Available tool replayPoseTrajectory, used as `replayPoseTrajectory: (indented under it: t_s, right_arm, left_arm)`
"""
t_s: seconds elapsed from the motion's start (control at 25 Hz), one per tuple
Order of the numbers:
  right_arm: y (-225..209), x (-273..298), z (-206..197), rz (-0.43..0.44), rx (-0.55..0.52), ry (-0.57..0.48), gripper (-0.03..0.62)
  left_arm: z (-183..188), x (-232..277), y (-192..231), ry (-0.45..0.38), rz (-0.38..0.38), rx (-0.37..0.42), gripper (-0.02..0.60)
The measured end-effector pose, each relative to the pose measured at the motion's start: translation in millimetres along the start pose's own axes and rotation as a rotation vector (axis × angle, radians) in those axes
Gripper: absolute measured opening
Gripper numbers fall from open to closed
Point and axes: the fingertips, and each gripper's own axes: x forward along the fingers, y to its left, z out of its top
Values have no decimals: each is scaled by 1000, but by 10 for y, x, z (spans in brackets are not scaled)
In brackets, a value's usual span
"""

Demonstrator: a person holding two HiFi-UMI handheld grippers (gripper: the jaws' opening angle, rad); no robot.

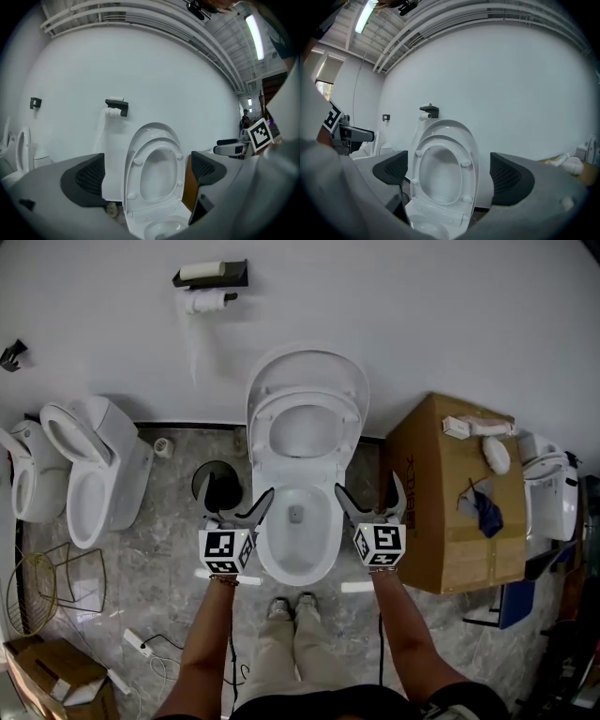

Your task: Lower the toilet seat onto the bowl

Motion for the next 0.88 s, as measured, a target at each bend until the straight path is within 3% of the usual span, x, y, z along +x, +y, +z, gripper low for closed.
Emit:
replayPoseTrajectory:
  t_s: [0.48,0.88]
  right_arm:
    - [-268,690,-50,-5,0,-17,534]
    - [-395,1082,-41,-1,-37,-33,507]
  left_arm:
    - [-49,775,70,11,-42,54,551]
    - [-154,1203,243,21,-37,17,551]
